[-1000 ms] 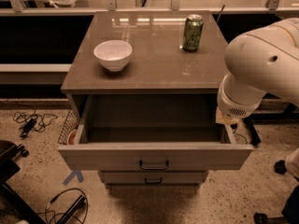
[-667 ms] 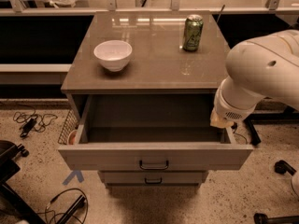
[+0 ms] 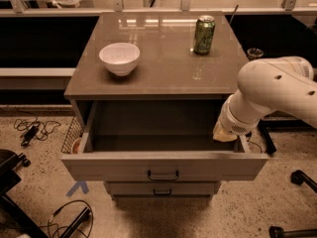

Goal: Open top drawer

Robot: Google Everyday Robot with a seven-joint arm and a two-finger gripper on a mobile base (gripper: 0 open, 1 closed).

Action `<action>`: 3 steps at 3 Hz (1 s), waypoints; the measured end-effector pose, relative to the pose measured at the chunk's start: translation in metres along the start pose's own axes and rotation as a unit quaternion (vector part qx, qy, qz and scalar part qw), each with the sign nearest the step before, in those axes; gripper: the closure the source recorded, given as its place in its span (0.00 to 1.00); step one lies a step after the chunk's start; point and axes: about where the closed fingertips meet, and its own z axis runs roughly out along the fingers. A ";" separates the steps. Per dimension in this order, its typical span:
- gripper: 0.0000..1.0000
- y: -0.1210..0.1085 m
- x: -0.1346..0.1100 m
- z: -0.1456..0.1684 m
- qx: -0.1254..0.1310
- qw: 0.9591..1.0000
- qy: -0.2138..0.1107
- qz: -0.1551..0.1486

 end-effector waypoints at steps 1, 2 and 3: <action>1.00 -0.010 -0.005 0.033 -0.016 0.999 -0.032 -0.008; 1.00 -0.010 -0.005 0.033 -0.016 0.999 -0.032 -0.008; 1.00 -0.017 -0.001 0.050 -0.027 0.999 -0.037 0.000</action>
Offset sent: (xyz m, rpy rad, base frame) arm 0.0168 0.0058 -0.0217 0.0544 0.0059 0.0275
